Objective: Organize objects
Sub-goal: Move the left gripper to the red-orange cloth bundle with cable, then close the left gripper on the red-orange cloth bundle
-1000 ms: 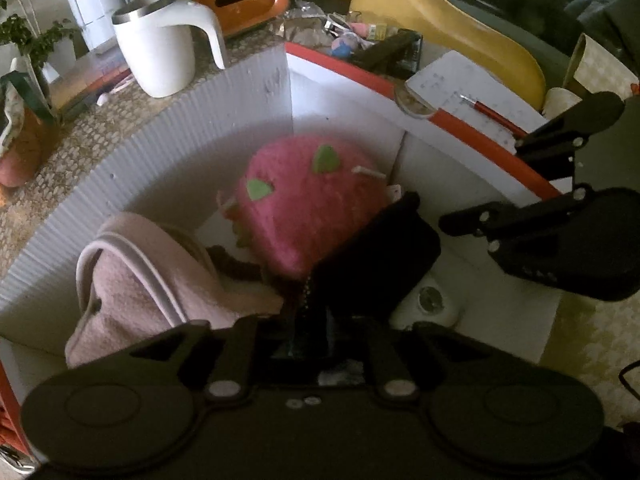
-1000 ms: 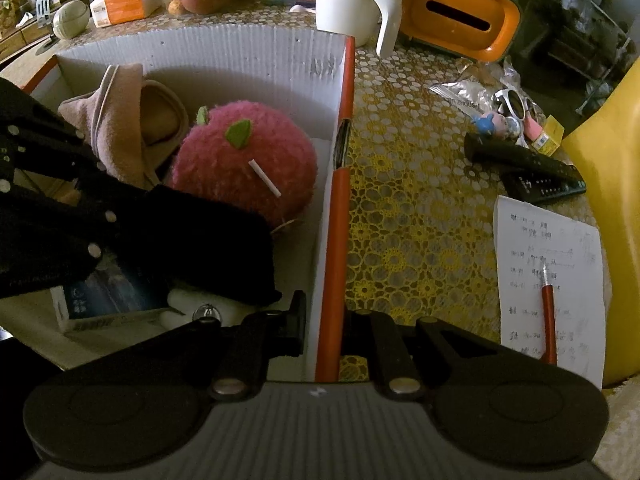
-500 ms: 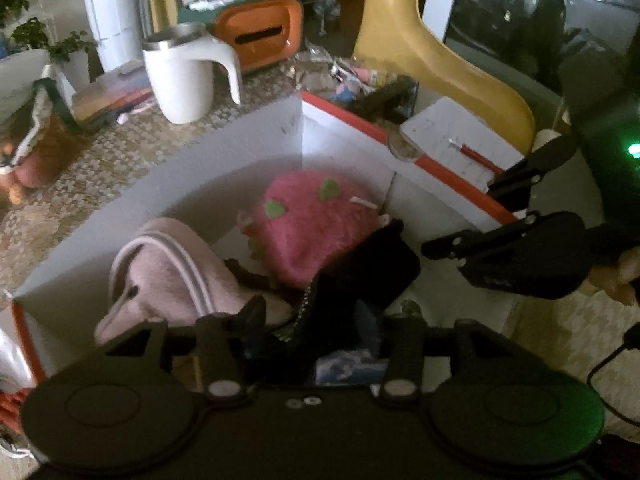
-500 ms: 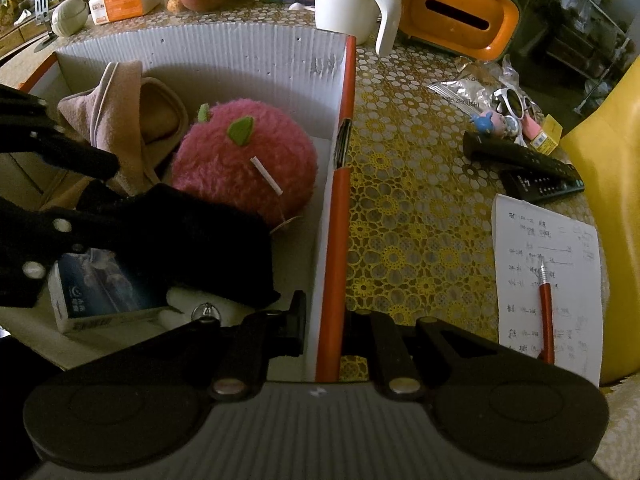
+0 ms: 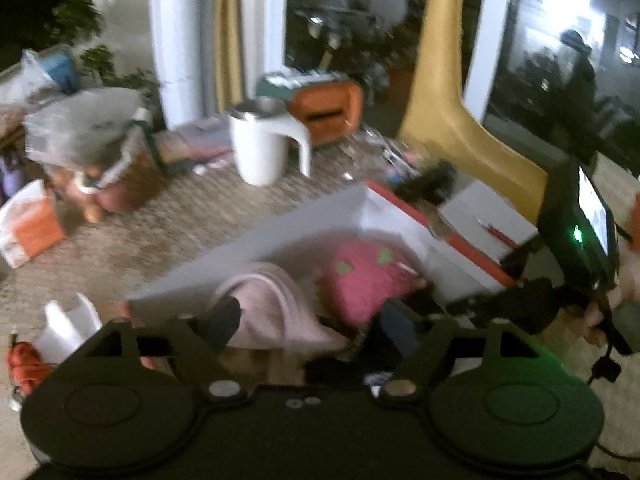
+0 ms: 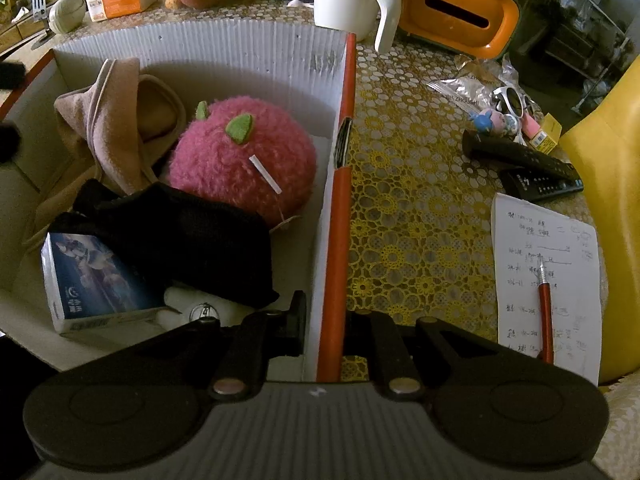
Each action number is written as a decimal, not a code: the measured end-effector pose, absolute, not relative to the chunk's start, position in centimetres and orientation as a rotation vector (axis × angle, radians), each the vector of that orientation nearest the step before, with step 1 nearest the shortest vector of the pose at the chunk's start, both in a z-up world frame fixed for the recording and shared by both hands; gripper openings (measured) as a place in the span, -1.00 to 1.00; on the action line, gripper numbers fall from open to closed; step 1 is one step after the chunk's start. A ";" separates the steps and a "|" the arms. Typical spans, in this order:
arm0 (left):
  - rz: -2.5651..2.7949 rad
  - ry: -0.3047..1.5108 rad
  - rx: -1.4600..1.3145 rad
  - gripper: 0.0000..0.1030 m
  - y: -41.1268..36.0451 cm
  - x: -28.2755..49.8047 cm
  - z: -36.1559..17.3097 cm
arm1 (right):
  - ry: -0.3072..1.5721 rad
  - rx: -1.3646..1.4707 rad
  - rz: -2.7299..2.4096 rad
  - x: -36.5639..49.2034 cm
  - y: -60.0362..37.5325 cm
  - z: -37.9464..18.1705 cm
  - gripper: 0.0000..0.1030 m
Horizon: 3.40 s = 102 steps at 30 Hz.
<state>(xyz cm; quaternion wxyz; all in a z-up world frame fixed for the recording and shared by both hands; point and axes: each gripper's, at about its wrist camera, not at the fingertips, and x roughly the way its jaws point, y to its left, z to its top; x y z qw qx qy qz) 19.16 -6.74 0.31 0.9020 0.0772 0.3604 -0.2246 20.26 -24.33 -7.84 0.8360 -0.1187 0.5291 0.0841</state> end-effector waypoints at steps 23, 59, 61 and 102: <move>0.002 0.749 0.057 0.98 9.5 22.5 1.7 | 1.128 -0.248 0.171 20.4 -24.4 -8.1 -0.77; 0.150 1.094 -0.030 0.44 15.1 31.9 -8.2 | 1.136 -0.254 0.167 20.6 -24.3 -8.5 -0.77; 0.163 1.102 -0.025 0.31 15.0 32.0 -8.3 | 1.135 -0.254 0.167 20.6 -24.3 -8.5 -0.77; 0.151 1.086 -0.065 0.41 15.3 32.5 -7.5 | 1.125 -0.263 0.167 20.6 -24.3 -8.6 -0.76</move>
